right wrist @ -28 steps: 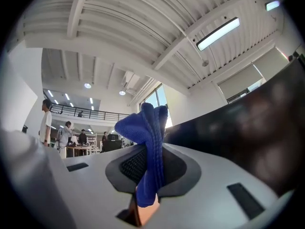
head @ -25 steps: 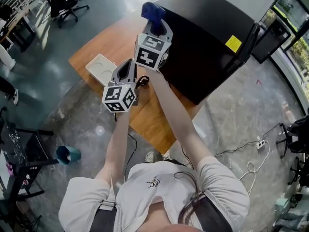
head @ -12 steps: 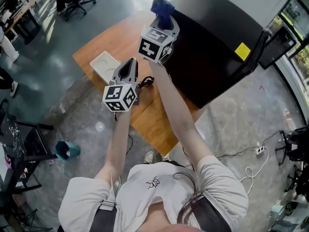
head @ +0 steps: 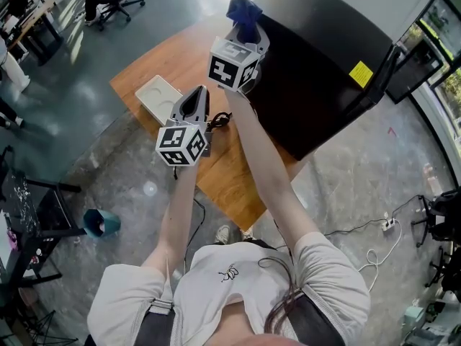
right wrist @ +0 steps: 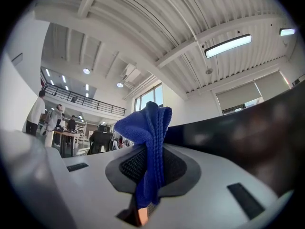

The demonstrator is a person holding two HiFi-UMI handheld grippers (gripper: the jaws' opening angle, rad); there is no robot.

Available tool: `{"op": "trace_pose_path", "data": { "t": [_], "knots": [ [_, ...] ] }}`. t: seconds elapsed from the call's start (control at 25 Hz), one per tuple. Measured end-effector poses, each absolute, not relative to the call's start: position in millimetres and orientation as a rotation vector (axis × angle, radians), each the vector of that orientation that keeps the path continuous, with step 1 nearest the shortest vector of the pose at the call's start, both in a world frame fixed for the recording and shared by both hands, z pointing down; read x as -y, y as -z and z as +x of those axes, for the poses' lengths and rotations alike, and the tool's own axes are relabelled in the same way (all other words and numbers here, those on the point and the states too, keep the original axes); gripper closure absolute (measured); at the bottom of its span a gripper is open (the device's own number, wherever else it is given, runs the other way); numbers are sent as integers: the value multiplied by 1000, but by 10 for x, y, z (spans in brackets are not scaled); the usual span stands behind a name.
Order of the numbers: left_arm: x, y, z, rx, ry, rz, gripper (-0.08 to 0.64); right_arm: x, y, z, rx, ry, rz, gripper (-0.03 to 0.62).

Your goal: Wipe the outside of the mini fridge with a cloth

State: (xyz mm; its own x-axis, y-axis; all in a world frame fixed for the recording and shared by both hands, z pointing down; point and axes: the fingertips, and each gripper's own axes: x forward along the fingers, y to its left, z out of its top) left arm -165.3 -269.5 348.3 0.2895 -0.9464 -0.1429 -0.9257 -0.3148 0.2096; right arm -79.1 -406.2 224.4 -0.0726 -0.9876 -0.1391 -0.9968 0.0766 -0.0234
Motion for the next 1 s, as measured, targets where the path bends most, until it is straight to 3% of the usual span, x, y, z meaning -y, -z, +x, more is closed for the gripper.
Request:
{"op": "trace_pose_path", "data": {
  "t": [1.0],
  "knots": [
    [2275,-3456,-861,1609,383,2547,555,2706,-2218,889,-1963,-162,-2274,523]
  ]
}}
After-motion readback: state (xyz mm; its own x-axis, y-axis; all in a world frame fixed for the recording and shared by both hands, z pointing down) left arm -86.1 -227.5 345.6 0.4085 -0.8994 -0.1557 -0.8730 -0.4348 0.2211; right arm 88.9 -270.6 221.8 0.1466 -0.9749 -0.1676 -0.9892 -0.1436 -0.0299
